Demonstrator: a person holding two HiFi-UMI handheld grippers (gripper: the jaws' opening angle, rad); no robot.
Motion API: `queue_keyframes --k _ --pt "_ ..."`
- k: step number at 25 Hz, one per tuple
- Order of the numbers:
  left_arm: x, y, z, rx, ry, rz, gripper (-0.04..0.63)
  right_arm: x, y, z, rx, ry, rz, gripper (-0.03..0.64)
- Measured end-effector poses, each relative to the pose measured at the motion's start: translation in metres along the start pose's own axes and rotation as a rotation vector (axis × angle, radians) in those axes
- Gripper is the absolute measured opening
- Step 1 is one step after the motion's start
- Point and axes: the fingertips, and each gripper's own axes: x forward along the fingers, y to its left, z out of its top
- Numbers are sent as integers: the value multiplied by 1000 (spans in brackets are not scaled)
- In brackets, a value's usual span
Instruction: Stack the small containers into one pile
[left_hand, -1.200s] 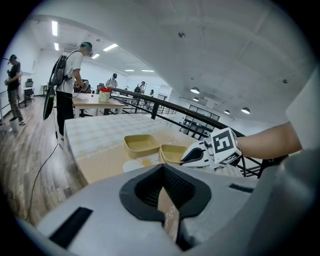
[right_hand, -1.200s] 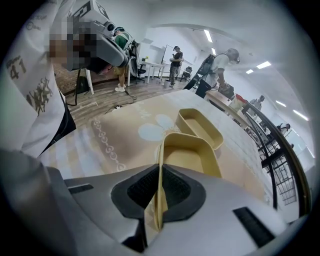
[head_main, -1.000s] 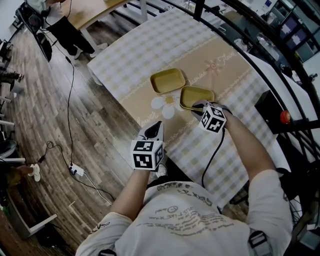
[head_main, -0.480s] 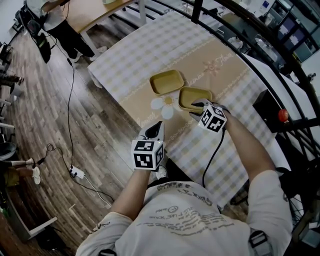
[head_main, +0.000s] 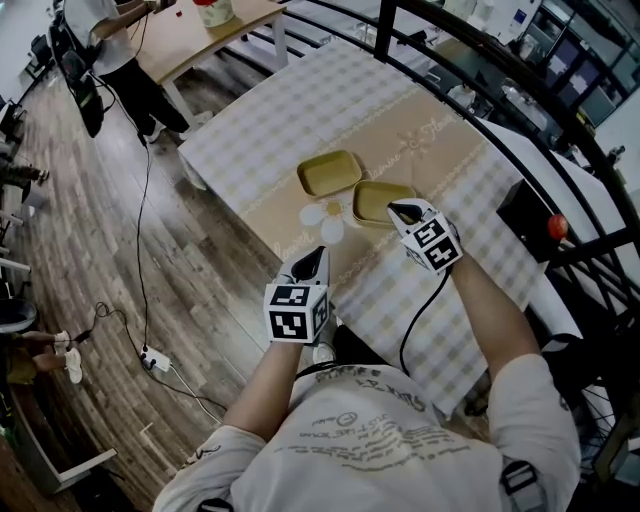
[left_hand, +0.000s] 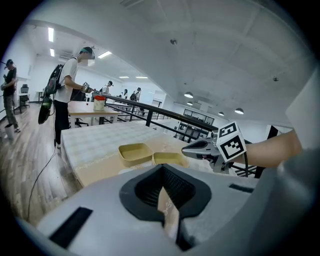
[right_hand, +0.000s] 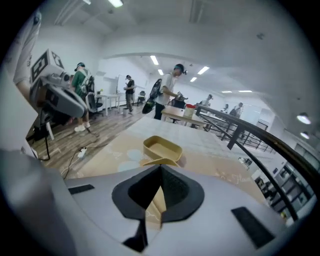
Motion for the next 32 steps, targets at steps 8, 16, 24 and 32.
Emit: queue_keyframes --k 8,16,24,32 --pt "-18 -13 13 35 -58 -18 5 -75 -13 49 356 -271 -219 3" --pt "-46 -22 29 66 -136 -14 5 -131 23 68 514 -414 -284 2" --pt "-81 -16 26 63 -162 14 5 -126 69 74 508 -376 -232 2" --pt "-99 0 18 29 -158 40 5 -121 99 95 476 -374 -186 2"
